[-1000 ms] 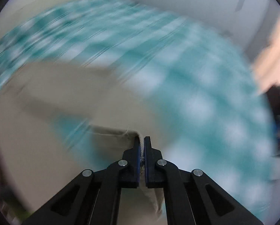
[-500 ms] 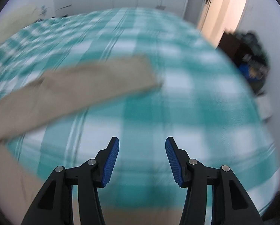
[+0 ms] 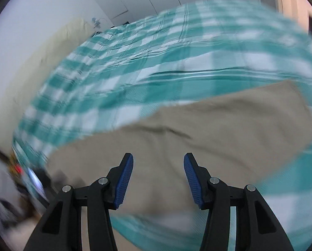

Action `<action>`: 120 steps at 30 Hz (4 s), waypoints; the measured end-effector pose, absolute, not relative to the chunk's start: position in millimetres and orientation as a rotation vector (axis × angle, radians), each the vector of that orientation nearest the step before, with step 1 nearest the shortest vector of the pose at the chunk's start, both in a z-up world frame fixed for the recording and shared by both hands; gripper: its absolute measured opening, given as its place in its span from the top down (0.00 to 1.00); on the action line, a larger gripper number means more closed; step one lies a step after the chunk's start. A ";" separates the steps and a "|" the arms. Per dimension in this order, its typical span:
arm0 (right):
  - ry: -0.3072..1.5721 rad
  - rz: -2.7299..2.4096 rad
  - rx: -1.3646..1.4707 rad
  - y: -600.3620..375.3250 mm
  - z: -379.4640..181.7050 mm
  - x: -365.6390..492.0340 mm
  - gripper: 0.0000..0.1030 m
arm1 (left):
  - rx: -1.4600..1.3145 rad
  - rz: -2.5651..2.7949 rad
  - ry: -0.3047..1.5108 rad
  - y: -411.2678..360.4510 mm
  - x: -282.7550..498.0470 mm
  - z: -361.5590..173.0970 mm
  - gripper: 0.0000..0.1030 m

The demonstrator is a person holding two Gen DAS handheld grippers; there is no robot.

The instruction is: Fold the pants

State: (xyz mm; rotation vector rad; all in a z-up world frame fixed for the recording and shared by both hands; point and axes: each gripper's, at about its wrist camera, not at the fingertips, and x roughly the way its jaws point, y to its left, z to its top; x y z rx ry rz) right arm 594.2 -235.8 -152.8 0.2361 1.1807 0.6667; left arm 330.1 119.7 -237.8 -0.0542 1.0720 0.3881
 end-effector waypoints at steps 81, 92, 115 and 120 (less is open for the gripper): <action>1.015 0.179 0.110 -404.4 -226.7 230.5 0.21 | -0.157 0.424 1.017 80.5 126.6 -211.2 0.01; 1.005 0.180 0.082 -398.1 -228.0 229.0 0.17 | -0.131 0.432 1.016 77.6 127.6 -213.7 0.01; 1.001 0.180 0.074 -400.9 -226.3 226.8 0.16 | -0.114 0.440 1.016 76.3 129.0 -214.5 0.01; 1.000 0.180 0.070 -400.9 -226.0 227.6 0.16 | -0.114 0.440 1.017 76.1 129.1 -214.6 0.01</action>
